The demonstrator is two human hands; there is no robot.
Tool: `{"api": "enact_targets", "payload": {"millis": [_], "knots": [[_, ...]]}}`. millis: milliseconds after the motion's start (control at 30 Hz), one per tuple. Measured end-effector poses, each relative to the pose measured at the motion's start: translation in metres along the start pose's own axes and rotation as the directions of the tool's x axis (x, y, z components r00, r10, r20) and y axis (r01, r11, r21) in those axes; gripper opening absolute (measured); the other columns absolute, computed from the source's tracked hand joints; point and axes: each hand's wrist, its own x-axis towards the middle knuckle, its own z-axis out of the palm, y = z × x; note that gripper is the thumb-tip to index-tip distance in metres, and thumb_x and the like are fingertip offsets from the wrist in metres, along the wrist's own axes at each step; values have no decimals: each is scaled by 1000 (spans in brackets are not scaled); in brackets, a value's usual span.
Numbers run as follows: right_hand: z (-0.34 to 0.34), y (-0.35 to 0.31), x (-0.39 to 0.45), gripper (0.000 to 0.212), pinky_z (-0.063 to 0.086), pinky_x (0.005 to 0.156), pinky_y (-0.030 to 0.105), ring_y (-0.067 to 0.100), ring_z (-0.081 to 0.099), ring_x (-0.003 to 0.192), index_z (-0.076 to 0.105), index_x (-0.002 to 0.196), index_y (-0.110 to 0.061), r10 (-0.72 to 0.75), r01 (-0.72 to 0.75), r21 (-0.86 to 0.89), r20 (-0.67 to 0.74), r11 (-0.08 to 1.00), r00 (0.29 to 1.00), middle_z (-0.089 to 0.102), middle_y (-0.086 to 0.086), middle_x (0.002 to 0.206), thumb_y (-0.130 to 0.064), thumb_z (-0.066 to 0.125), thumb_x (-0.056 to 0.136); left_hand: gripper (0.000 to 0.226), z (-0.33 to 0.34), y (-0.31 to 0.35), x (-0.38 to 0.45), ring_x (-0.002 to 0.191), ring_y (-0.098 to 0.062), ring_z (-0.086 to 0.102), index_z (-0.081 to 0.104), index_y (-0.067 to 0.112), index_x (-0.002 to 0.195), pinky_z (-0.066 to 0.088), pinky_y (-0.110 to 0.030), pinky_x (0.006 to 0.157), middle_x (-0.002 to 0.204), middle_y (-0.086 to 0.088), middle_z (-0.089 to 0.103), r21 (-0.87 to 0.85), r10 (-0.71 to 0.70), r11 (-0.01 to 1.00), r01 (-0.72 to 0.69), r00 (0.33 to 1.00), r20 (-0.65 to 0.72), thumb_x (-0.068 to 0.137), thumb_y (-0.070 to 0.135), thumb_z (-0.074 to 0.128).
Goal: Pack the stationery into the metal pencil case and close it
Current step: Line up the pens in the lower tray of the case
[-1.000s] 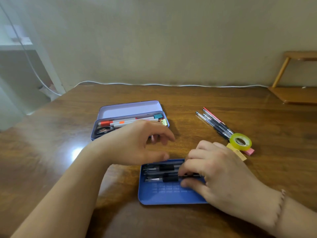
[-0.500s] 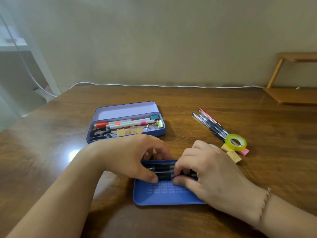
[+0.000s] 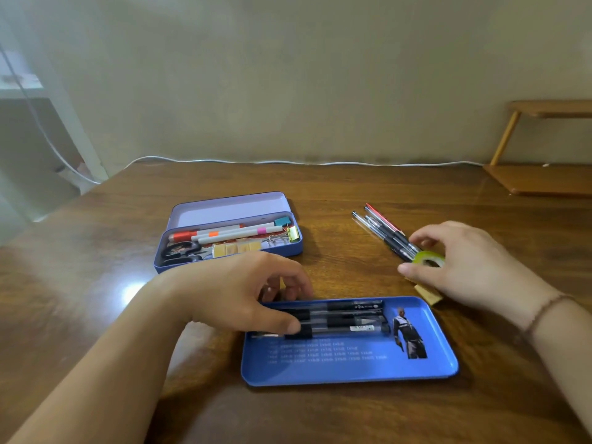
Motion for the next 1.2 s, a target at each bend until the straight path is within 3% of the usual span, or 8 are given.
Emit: {"api": "enact_targets", "payload": {"millis": [167, 300, 433, 600, 733, 1033, 1133, 1200], "knots": [[-7, 5, 5, 41, 46, 75, 25, 10, 58, 82, 62, 112, -31, 52, -51, 60, -2, 997, 999, 62, -6, 107, -40, 77, 75, 49, 2, 1, 1, 95, -5, 58, 57, 45, 116, 51, -24, 80, 104, 23, 57, 20, 22, 1000, -22, 1000, -2, 72, 51, 80], [-19, 28, 12, 38, 43, 80, 30, 26, 57, 103, 65, 113, -21, 188, -183, 45, -186, 982, 964, 66, 7, 114, -36, 74, 79, 63, 3, 4, 2, 102, -2, 56, 51, 49, 125, 52, -23, 85, 112, 28, 53, -3, 44, 999, -44, 999, 20, 69, 54, 81], [-11, 35, 16, 40, 46, 79, 32, 26, 56, 109, 64, 116, -22, 268, -270, -40, -46, 962, 962, 65, 5, 117, -39, 72, 81, 61, 6, 6, 4, 101, -4, 56, 51, 48, 126, 50, -23, 84, 112, 27, 54, 8, 77, 997, -77, 997, -3, 73, 55, 79], [-3, 18, 13, 24, 44, 73, 31, 19, 53, 101, 66, 95, -30, 113, -112, 14, -215, 994, 970, 64, -2, 107, -50, 64, 82, 51, 7, 2, 6, 96, -5, 57, 53, 46, 124, 52, -28, 81, 108, 26, 56, 30, 88, 996, -86, 993, -74, 78, 58, 73], [10, 1, 12, 26, 37, 81, 37, 19, 42, 110, 64, 81, -37, -28, -25, -207, -250, 978, 968, 57, -12, 106, -62, 59, 78, 43, 8, 1, 8, 95, -1, 56, 53, 50, 120, 52, -30, 81, 106, 28, 56, 98, 105, 991, -91, 983, -150, 81, 59, 68], [16, -9, 15, 27, 39, 80, 36, 15, 44, 101, 71, 73, -31, -24, -20, -212, -200, 977, 980, 62, -13, 96, -56, 63, 79, 33, 12, 0, 10, 90, -5, 58, 57, 46, 117, 51, -28, 78, 101, 26, 57, 124, 148, 984, -125, 968, -202, 85, 51, 67], [16, -4, 15, 27, 42, 77, 36, 17, 44, 94, 75, 83, -27, -90, 38, -182, -289, 983, 953, 61, -9, 90, -45, 55, 88, 26, 11, -4, 11, 89, -6, 57, 59, 45, 111, 48, -20, 76, 99, 27, 57, 153, 194, 978, -144, 900, -390, 86, 47, 67], [8, -2, 10, 29, 43, 70, 35, 18, 45, 86, 75, 87, -26, -150, 125, -92, -356, 988, 922, 57, -7, 82, -42, 51, 90, 20, 7, -5, 12, 86, -6, 57, 62, 39, 104, 41, -11, 73, 98, 23, 59, 134, 202, 979, -151, 769, -606, 86, 35, 72]]}}
